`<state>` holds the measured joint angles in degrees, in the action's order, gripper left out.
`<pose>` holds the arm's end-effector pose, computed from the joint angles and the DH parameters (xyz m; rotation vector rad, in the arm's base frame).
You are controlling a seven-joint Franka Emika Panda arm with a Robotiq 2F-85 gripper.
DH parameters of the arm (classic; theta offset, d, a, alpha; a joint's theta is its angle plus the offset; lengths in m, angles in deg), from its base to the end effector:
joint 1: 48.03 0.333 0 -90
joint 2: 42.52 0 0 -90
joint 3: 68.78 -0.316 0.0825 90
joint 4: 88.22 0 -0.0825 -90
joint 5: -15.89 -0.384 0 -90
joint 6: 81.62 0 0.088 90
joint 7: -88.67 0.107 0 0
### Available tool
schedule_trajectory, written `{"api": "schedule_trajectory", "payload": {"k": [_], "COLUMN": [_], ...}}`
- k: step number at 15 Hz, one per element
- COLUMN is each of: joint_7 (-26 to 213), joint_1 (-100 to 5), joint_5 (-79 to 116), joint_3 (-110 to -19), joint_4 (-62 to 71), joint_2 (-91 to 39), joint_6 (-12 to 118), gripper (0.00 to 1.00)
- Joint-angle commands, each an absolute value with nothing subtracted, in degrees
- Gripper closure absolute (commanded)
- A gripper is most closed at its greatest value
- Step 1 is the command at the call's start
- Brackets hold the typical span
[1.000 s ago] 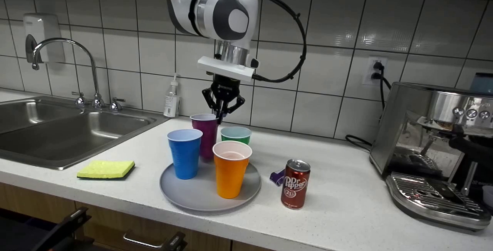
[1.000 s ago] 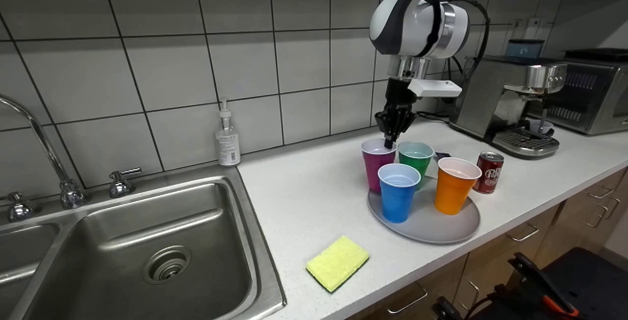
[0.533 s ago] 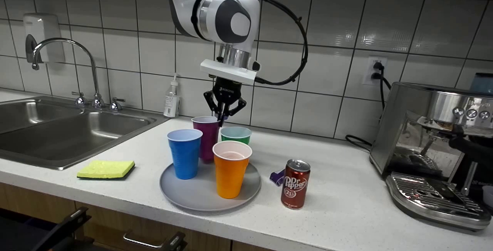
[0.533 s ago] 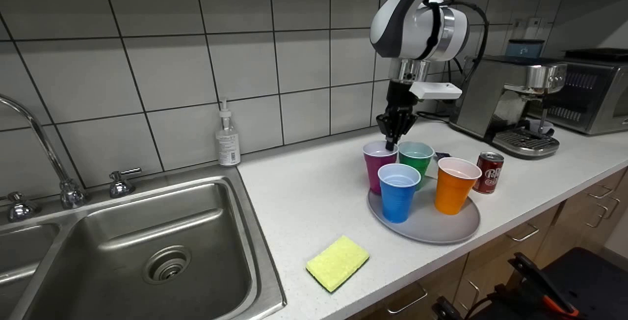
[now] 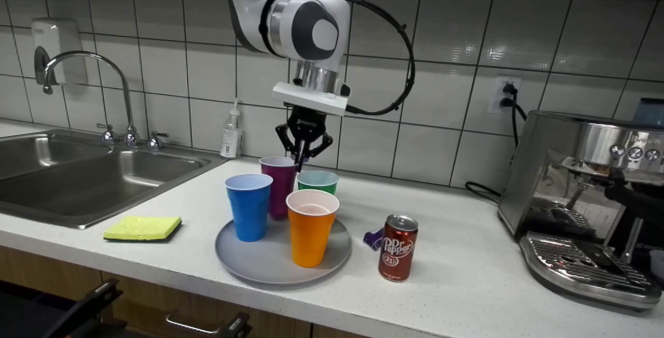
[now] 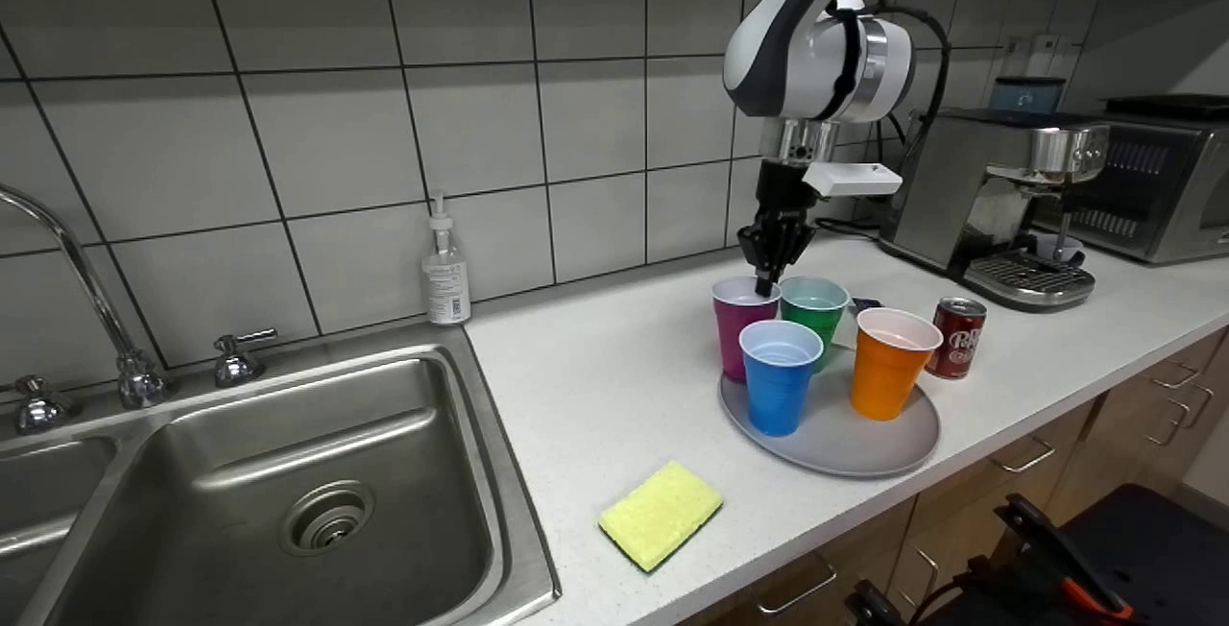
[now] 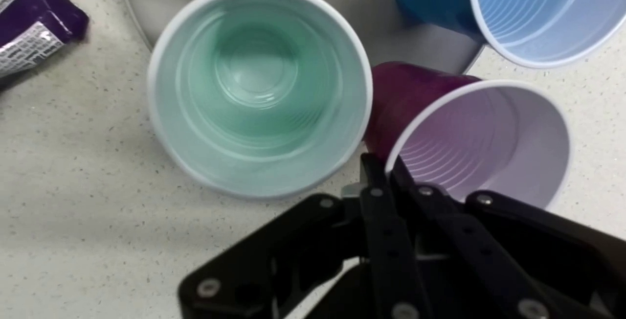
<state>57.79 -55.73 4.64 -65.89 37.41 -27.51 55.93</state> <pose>0.5420 -0.0999 0.2609 -2.9989 -0.3114 0.0124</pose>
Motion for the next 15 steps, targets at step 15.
{"api": "schedule_trajectory", "payload": {"k": [15], "joint_7": [52.7], "joint_1": [-57.2], "joint_5": [6.7], "joint_3": [-67.0], "joint_4": [35.7], "joint_2": [-26.5], "joint_6": [53.8], "gripper": [0.99]}}
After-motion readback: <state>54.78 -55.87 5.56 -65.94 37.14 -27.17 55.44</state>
